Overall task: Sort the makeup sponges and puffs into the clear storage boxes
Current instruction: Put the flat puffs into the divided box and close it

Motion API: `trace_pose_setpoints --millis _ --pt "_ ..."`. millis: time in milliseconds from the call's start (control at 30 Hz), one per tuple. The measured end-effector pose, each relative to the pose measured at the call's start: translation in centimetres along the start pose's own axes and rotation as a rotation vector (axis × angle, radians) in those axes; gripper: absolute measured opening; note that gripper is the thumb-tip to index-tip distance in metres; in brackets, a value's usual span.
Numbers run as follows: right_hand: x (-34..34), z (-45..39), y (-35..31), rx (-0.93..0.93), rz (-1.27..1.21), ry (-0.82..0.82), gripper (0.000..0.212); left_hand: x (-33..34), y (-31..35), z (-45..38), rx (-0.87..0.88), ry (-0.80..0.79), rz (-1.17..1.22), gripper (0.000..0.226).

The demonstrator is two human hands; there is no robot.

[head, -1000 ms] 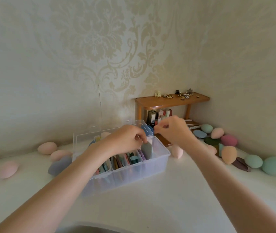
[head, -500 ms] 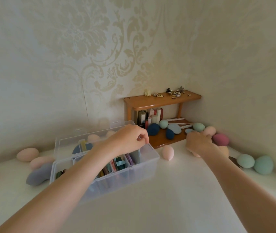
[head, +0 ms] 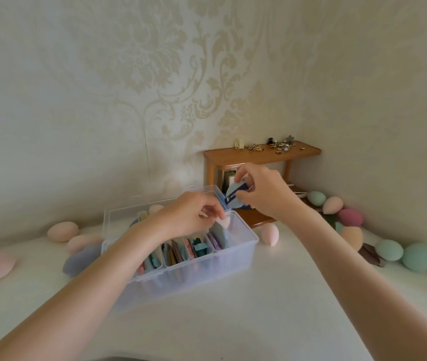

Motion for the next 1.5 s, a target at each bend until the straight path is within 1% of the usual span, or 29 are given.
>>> trace_pose_setpoints --millis 67,133,200,267,300,400,600,700,800,900,967,1033,1100,1200,1367,1433,1500 --pt "1.0 0.4 -0.4 0.022 0.071 -0.041 0.028 0.0 -0.2 0.5 -0.011 -0.016 0.038 0.021" --pt "1.4 0.9 -0.7 0.024 0.064 -0.05 0.025 0.3 -0.1 0.9 -0.01 -0.047 0.018 0.02" --pt "1.4 1.4 -1.1 -0.01 0.013 -0.034 0.018 0.6 0.1 0.9 -0.001 -0.066 -0.045 0.02" --pt "1.5 1.8 -1.3 -0.034 -0.011 -0.039 0.017 0.6 0.4 0.9 0.005 -0.09 -0.156 0.019" --pt "1.5 2.0 -1.3 -0.038 -0.016 -0.046 0.017 0.4 0.5 0.8 0.007 -0.108 -0.196 0.018" --pt "2.0 2.4 -1.4 -0.03 -0.047 -0.082 0.022 -0.1 0.7 0.7 -0.017 -0.157 -0.219 0.022" --pt "2.0 2.9 -1.6 -0.033 -0.088 -0.069 0.024 -0.2 0.6 0.9 -0.089 -0.048 -0.225 0.025" --pt "2.2 3.1 -1.9 -0.021 -0.092 -0.151 0.023 -0.3 0.7 0.9 -0.102 -0.056 -0.196 0.025" --pt "3.0 3.2 -2.1 -0.031 -0.024 -0.236 0.021 -0.4 0.6 1.0 -0.127 -0.037 -0.188 0.017" --pt "3.4 3.3 -2.3 -0.052 0.073 -0.27 0.021 -0.2 0.6 1.2 -0.136 -0.021 -0.219 0.009" --pt "3.4 3.3 -2.3 -0.044 0.084 -0.269 0.024 -0.1 0.6 1.4 -0.141 -0.033 -0.251 0.013" --pt "3.3 3.3 -2.3 -0.024 0.032 -0.274 0.031 -0.2 0.6 1.7 -0.137 -0.075 -0.285 0.017" --pt "3.3 3.1 -2.2 -0.025 0.044 -0.319 0.035 -0.3 0.8 1.9 -0.124 -0.135 -0.343 0.019" --pt "3.9 2.6 -2.1 -0.031 0.181 -0.375 0.03 -0.2 1.0 1.6 -0.098 -0.181 -0.409 0.021" --pt "5.8 2.0 -2.2 -0.016 0.345 -0.367 0.027 0.2 0.6 1.6 -0.095 -0.175 -0.365 0.021" --pt "5.4 2.1 -2.3 -0.038 0.313 -0.401 0.031 0.0 0.5 1.7 -0.101 -0.161 -0.335 0.019" --pt "3.7 2.4 -2.0 -0.028 0.148 -0.445 0.033 -0.6 0.4 1.6 -0.07 -0.112 -0.272 0.014"
Point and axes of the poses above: each hand's wrist, its own z-axis away from the middle knuckle, its own x-axis out of the palm, y = z × x, the point moved 1 cm from there along -z, towards the middle knuckle, and after that the axes turned 4 degrees about -z, right-handed, at the moved point
